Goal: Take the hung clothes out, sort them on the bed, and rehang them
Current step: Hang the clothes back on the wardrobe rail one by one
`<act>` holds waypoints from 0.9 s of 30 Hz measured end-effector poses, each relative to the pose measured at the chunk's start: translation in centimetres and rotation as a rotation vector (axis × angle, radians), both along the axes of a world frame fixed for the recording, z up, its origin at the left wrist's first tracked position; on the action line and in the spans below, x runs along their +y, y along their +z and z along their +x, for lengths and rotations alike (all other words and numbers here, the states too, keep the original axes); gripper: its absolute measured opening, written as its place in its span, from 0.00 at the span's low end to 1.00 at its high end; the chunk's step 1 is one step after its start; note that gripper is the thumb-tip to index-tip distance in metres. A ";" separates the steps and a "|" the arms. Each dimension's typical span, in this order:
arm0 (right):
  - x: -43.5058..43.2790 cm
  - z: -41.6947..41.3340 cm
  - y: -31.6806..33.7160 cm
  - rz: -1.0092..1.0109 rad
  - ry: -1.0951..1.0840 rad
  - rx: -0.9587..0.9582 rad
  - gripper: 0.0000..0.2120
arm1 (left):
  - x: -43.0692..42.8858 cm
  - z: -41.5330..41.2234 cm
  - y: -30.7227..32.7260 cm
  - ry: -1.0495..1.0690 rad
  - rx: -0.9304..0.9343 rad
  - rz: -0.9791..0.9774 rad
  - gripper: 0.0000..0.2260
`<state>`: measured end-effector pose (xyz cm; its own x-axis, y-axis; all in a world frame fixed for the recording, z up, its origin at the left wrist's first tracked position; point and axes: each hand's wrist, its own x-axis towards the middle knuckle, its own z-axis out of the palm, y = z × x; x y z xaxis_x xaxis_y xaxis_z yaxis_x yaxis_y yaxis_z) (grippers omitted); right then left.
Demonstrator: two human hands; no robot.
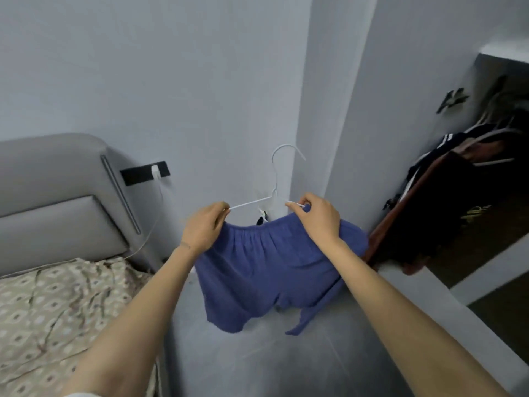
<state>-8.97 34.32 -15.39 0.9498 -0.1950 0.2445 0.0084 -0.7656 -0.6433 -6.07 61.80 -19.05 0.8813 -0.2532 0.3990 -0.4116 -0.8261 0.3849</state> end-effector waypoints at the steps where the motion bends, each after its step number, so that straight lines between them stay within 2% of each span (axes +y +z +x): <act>1: -2.2 -0.2 -0.1 0.005 -0.036 -0.013 0.20 | -2.3 0.3 0.1 -0.027 0.007 -0.005 0.15; 5: -10.4 -1.3 -0.5 0.053 -0.178 -0.036 0.18 | -10.8 1.8 0.1 -0.171 0.017 0.013 0.12; 9: -18.0 -2.4 -1.0 0.066 -0.303 -0.094 0.17 | -18.9 3.4 0.4 -0.319 0.005 0.013 0.22; 11: -21.6 -3.0 -1.1 0.050 -0.364 -0.130 0.16 | -22.9 4.3 0.5 -0.394 -0.009 0.006 0.23; 18: -32.5 -3.9 0.2 -0.041 -0.524 -0.193 0.14 | -36.4 6.8 1.1 -0.557 0.004 -0.087 0.10; 27: -43.3 -1.3 1.4 -0.160 -0.700 -0.159 0.13 | -49.7 12.9 2.5 -0.732 0.051 -0.141 0.09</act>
